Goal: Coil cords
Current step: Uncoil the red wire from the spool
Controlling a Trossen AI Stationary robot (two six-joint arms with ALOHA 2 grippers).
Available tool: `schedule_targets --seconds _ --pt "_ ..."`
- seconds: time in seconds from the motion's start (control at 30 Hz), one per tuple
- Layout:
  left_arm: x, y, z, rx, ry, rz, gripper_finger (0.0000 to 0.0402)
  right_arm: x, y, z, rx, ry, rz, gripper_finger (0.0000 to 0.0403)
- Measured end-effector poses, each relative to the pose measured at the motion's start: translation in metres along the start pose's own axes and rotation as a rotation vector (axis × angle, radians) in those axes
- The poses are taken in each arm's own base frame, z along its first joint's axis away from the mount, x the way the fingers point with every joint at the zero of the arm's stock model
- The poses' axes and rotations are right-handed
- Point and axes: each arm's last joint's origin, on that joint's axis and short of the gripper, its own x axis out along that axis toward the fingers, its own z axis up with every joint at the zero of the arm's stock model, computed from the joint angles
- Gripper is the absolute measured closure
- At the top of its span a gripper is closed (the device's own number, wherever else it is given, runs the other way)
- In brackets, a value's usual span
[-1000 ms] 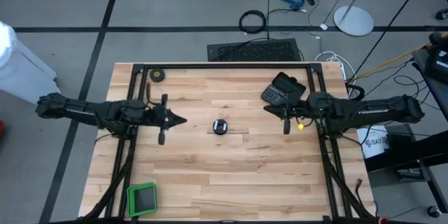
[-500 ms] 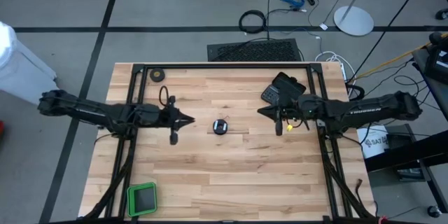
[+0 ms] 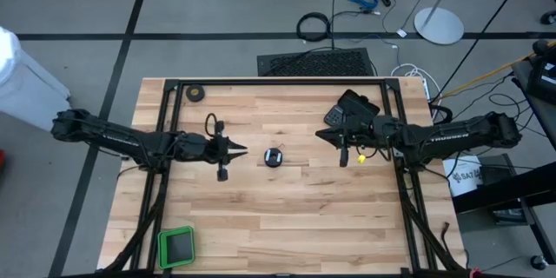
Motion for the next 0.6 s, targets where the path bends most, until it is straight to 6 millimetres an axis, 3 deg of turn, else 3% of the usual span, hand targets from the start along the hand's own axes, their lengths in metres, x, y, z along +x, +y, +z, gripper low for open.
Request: schedule_targets --seconds 0.2,0.6 --pt "0.017 -0.007 -0.011 -0.012 0.068 -0.01 0.0266 0.0 -0.001 -0.007 0.006 0.075 -0.012 0.0403" --pt "0.04 -0.043 -0.022 0.159 0.051 -0.081 0.026 0.008 0.002 -0.018 0.094 0.144 0.009 0.0403"
